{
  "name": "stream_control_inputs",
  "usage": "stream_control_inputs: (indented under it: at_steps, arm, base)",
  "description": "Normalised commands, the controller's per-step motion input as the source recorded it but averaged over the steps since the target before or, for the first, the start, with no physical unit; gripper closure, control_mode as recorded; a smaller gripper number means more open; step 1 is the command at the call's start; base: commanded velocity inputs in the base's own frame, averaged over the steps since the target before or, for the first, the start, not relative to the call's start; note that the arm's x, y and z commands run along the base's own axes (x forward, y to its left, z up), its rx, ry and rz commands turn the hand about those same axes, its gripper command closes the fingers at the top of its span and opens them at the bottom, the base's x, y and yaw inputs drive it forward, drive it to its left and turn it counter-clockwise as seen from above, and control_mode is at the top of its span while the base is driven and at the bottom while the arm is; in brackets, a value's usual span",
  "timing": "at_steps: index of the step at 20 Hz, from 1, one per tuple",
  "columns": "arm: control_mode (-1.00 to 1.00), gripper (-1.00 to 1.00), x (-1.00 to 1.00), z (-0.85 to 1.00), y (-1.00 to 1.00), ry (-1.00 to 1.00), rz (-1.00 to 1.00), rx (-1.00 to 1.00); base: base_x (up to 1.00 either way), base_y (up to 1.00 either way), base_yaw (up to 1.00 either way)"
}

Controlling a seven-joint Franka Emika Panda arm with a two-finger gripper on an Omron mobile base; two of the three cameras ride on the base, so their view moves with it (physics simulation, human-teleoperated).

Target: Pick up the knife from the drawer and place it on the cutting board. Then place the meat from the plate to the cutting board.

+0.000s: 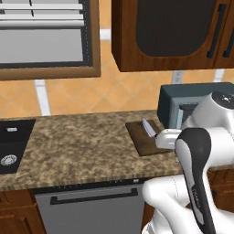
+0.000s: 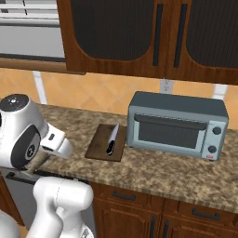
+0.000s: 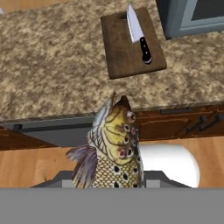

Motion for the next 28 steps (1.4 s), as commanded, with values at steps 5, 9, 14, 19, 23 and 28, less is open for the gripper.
stream_control_inputs:
  at_steps: [5, 9, 14, 19, 23, 28]
  arm:
    - [-1.0, 1.0, 0.53, 0.0, -0.45, 0.04, -0.13, 0.0]
    - [-1.0, 1.0, 0.65, 0.0, -0.52, 0.0, -0.01, 0.0]
    - [-1.0, 1.0, 0.64, 0.0, -0.44, 0.0, 0.03, 0.0]
    - [-1.0, 1.0, 0.99, -0.22, 0.01, 0.01, 0.05, -0.01]
    - [-1.0, 1.0, 0.8, -0.49, 0.31, 0.07, 0.1, -0.04]
    - [-1.0, 1.0, 0.67, -0.74, 0.3, 0.1, 0.07, -0.05]
  base:
    - [0.0, 0.0, 0.0]
    - [0.0, 0.0, 0.0]
    - [0.0, 0.0, 0.0]
    - [0.0, 0.0, 0.0]
    - [0.0, 0.0, 0.0]
    - [0.0, 0.0, 0.0]
